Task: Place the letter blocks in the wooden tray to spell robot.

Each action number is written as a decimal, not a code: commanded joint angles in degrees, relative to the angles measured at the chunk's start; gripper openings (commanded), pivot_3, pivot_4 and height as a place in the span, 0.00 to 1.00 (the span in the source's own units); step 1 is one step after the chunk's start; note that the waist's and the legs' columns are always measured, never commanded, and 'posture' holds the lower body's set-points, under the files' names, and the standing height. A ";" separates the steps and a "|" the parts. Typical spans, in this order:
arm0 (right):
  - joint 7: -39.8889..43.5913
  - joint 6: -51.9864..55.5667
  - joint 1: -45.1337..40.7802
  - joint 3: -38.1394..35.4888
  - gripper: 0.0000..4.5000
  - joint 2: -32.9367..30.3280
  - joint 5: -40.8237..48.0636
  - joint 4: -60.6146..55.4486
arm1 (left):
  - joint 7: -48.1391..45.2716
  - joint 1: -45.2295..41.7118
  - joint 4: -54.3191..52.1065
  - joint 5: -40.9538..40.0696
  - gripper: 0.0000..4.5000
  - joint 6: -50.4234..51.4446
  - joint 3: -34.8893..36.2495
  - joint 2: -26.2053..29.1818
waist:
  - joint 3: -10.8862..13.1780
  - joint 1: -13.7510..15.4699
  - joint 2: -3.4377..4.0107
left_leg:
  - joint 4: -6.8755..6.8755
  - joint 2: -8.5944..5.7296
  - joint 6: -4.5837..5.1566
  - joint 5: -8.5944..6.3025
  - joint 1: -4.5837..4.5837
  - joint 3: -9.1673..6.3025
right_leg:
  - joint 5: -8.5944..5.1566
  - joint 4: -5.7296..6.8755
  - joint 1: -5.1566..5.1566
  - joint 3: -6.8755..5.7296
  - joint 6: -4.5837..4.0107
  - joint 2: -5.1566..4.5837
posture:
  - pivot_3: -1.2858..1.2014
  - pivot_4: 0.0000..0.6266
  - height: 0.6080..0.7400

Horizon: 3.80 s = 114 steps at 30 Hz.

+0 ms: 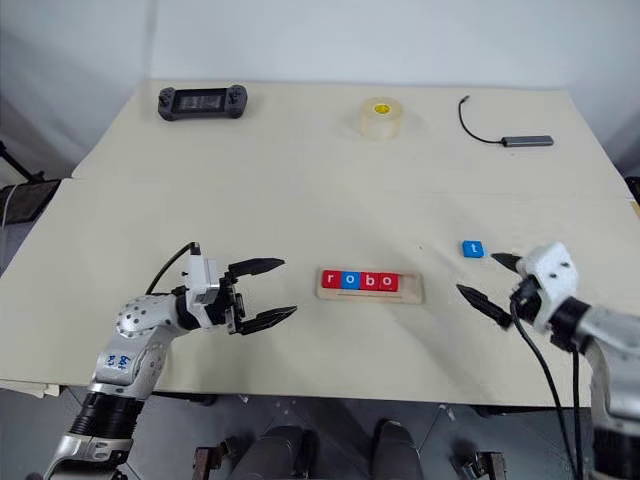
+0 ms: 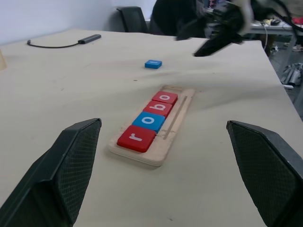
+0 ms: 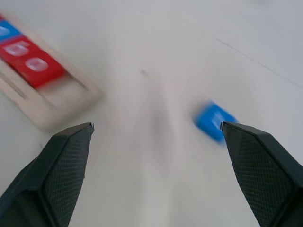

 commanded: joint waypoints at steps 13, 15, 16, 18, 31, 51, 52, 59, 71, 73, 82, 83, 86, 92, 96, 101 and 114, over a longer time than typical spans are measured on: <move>-14.40 2.51 -1.93 2.77 1.00 3.50 3.17 -1.42 | -1.75 -3.46 2.71 0.21 1.00 -1.05 0.65 -0.04 | -0.04 -1.54 0.08 | 0.00 0.04 0.06 0.05 0.26 0.36 | 0.00 0.33 -0.10 0.50 0.00 0.04 | 0.52 0.24 1.00; -16.38 10.47 -7.62 5.96 1.00 1.65 2.94 0.08 | -1.71 -3.18 2.37 0.28 1.00 -1.17 0.45 -0.22 | -0.04 -1.66 0.08 | 0.00 0.03 0.06 0.05 0.24 0.36 | 0.00 0.33 -0.12 0.51 0.00 0.03 | 0.52 0.24 1.00; -17.46 13.52 -9.92 7.37 1.00 0.80 2.24 1.02 | -1.68 -2.99 2.15 0.30 1.00 -1.20 0.39 -0.27 | -0.04 -1.66 0.08 | 0.01 0.03 0.06 0.05 0.22 0.35 | 0.00 0.33 -0.13 0.51 0.00 0.02 | 0.52 0.24 1.00; -19.73 18.05 -13.77 9.07 1.00 -0.03 1.25 3.02 | -1.50 -2.65 1.65 0.33 1.00 -1.18 0.30 -0.40 | -0.04 -1.59 0.08 | 0.01 0.04 0.06 0.05 0.19 0.32 | -0.01 0.33 -0.17 0.49 -0.02 0.02 | 0.52 0.24 1.00; -33.65 29.80 -32.31 14.41 0.86 7.32 -1.53 17.74 | 0.93 0.27 -2.29 0.20 1.00 -0.68 0.62 -0.39 | -0.04 -1.74 0.08 | -0.01 -0.03 0.05 0.06 0.05 0.15 | -0.03 0.30 -0.17 0.32 -0.06 -0.01 | 0.52 0.24 1.00; -42.41 56.11 -16.82 11.37 0.33 11.12 2.50 -24.83 | -4.22 -3.34 2.94 -0.15 1.00 -0.54 -0.98 -0.81 | -0.05 -1.50 0.09 | -0.05 -0.04 0.05 0.05 -0.03 0.12 | -0.03 0.32 -0.27 0.33 -0.07 0.01 | 0.52 0.24 1.00; -43.10 57.00 -15.43 10.98 0.33 13.08 2.90 -26.61 | -4.50 -3.68 3.42 -0.05 1.00 -0.65 -1.01 -0.92 | -0.05 -1.51 0.08 | -0.07 -0.03 0.05 0.05 -0.03 0.11 | -0.04 0.32 -0.27 0.33 -0.07 0.02 | 0.52 0.24 1.00; -45.63 53.77 -11.73 13.74 0.49 18.47 1.44 -27.56 | -6.09 -5.65 4.92 0.10 1.00 -0.62 -1.34 -1.26 | -0.05 -1.64 0.08 | -0.06 -0.06 0.06 0.05 0.02 0.16 | -0.04 0.37 -0.28 0.42 -0.07 0.02 | 0.52 0.24 1.00; -8.10 29.95 -8.60 18.38 0.99 -13.37 4.91 -16.19 | -4.57 -3.86 2.79 0.05 1.00 -0.72 -0.04 -0.55 | -0.02 -1.54 0.03 | -0.08 -0.08 0.17 0.02 0.01 0.20 | -0.04 0.23 -0.23 0.41 -0.06 0.02 | 0.52 0.24 1.00; -0.05 22.06 -9.31 20.91 0.99 -18.62 3.53 -10.09 | -4.27 -3.65 2.46 0.08 1.00 -0.75 0.07 -0.62 | -0.01 -1.57 0.01 | -0.09 -0.02 0.17 0.02 0.01 0.17 | -0.03 0.14 -0.17 0.34 -0.06 0.07 | 0.52 0.24 1.00; 20.24 -4.57 -26.78 33.91 0.99 -23.78 -6.09 21.61 | -3.49 -2.29 -0.44 -0.37 1.00 0.05 0.29 -0.27 | 0.02 -1.74 -0.03 | -0.04 0.01 0.16 0.03 0.07 0.25 | 0.00 0.06 -0.11 0.34 -0.01 0.01 | 0.52 0.24 1.00; 21.26 -6.30 -28.70 34.80 0.99 -23.24 -6.86 24.53 | -3.43 -2.06 -0.77 -0.39 1.00 0.15 0.29 -0.23 | 0.02 -1.72 -0.03 | -0.04 0.01 0.15 0.03 0.06 0.23 | 0.00 0.05 -0.11 0.33 -0.01 0.00 | 0.52 0.24 1.00; 23.97 -11.21 -33.00 37.05 0.99 -21.75 -8.92 31.02 | -3.08 -1.61 -1.54 -0.42 1.00 0.48 0.29 -0.23 | 0.02 -1.57 -0.03 | -0.04 0.02 0.13 0.04 0.02 0.15 | 0.00 0.01 -0.10 0.23 -0.01 0.00 | 0.52 0.24 1.00; 27.91 -14.57 -36.23 38.54 0.78 -20.34 -10.36 35.59 | -2.68 -1.29 -2.19 -0.46 1.00 0.84 0.41 -0.11 | 0.01 -1.58 -0.03 | 0.00 0.03 0.09 0.03 0.00 0.05 | 0.00 -0.05 -0.04 0.13 -0.01 0.00 | 0.52 0.24 1.00; 29.11 -14.34 -37.56 38.21 0.49 -19.67 -10.47 36.16 | -2.62 -1.53 -1.92 -0.37 1.00 0.77 0.51 -0.04 | 0.01 -1.63 -0.03 | 0.02 0.03 0.08 0.04 0.01 0.05 | 0.00 -0.04 -0.02 0.12 -0.01 0.00 | 0.52 0.24 1.00; 32.80 -10.19 -40.02 37.68 0.33 -20.45 -8.44 30.98 | -2.76 -2.28 -1.07 -0.25 1.00 0.43 0.47 -0.22 | 0.02 -1.64 -0.01 | 0.02 0.03 0.06 0.03 0.00 0.05 | 0.00 -0.03 -0.05 0.13 -0.01 0.00 | 0.52 0.24 1.00; 31.78 0.48 -44.99 42.07 0.33 -14.13 -9.70 24.09 | -2.03 -1.68 -1.69 0.16 1.00 0.01 -0.03 -1.04 | 0.02 -1.41 -0.01 | 0.02 0.02 0.02 0.01 -0.04 -0.02 | 0.00 -0.05 -0.07 0.07 -0.01 -0.02 | 0.52 0.24 1.00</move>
